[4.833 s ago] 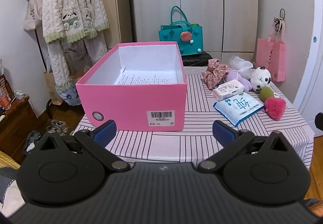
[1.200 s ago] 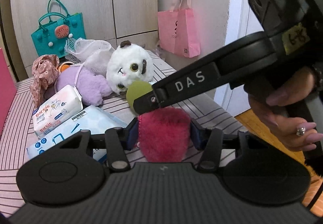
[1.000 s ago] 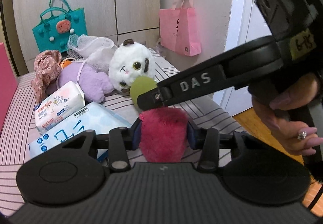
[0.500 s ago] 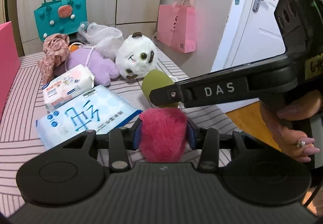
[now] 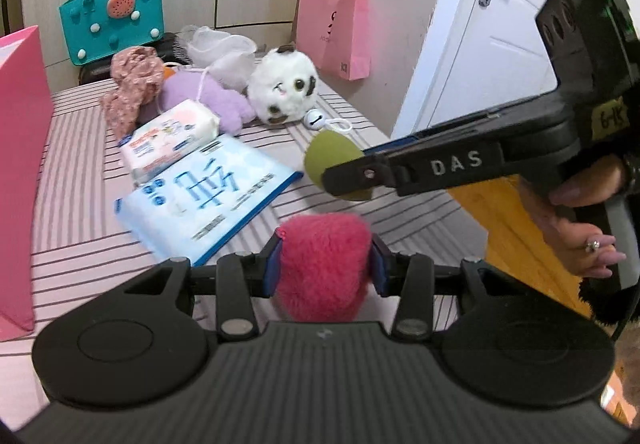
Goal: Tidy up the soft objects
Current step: 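Carry the pom-pom and sponge with both tools over the pink box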
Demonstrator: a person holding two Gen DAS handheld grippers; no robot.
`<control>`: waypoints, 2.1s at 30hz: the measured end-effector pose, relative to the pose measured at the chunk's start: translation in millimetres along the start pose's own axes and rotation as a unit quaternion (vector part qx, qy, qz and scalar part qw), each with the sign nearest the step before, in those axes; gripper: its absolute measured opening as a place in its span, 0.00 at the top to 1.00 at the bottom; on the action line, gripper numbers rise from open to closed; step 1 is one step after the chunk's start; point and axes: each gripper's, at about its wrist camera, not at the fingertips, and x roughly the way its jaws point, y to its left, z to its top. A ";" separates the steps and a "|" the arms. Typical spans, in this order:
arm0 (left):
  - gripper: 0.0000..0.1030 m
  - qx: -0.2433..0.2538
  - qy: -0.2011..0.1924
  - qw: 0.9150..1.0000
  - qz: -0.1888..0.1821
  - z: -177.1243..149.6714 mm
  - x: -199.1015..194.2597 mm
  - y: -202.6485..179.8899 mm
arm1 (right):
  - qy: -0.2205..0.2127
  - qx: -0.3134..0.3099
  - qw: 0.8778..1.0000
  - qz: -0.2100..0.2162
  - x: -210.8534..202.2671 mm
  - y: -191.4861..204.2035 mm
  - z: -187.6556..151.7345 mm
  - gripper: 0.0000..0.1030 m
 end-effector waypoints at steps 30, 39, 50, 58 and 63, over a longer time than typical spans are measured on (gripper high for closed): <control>0.59 0.004 0.038 0.999 0.003 -19.1 -130.0 68.4 | 0.025 -0.058 0.995 0.071 -36.3 121.6 -18.4 0.62; 0.59 0.025 0.057 0.998 0.017 -0.5 -157.9 93.3 | 0.046 -0.092 0.991 0.091 -42.5 158.3 -6.7 0.62; 0.59 0.050 0.047 0.998 -0.016 28.5 -180.2 133.7 | 0.020 -0.132 0.987 0.091 -45.6 198.1 27.3 0.62; 0.59 0.043 0.014 0.999 -0.007 54.6 -183.9 166.0 | -0.012 -0.170 0.983 0.073 -33.8 206.0 66.7 0.62; 0.59 0.012 0.011 1.000 0.023 77.0 -163.7 203.7 | -0.026 -0.205 0.977 0.061 -9.7 212.4 86.5 0.62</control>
